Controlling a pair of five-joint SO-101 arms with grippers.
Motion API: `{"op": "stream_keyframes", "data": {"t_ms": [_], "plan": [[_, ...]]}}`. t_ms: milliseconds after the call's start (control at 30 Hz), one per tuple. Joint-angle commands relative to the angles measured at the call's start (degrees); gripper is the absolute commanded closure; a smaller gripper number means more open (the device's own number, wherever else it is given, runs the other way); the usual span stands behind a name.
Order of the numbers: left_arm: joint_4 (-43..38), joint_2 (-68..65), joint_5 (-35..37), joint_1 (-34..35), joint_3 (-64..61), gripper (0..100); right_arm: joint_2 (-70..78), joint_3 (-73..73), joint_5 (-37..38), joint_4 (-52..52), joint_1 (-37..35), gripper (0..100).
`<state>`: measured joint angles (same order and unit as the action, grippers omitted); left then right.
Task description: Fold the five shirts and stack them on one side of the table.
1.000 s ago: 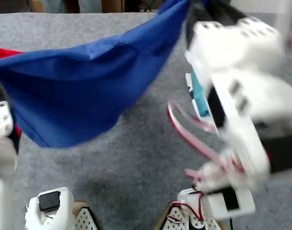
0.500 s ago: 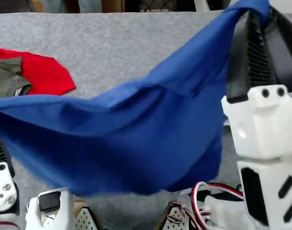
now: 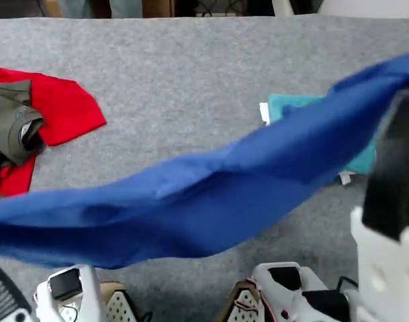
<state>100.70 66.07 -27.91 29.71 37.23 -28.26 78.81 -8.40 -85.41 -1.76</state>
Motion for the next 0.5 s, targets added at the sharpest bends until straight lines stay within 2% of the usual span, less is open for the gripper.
{"op": "stream_keyframes", "data": {"t_ms": [0, 367, 467], "plan": [[0.18, 1.23, -1.93, 1.63, -4.35, 97, -1.19, -0.40, 0.09, 0.79, 4.04, 98.4], [-0.44, 11.16, -4.13, 1.54, -21.58, 97, -2.59, -4.26, 4.31, -2.02, 7.65, 98.4], [-6.42, 11.25, -3.34, 1.54, -29.85, 97, -0.75, -12.97, 4.66, -1.49, 7.38, 98.4]]}}
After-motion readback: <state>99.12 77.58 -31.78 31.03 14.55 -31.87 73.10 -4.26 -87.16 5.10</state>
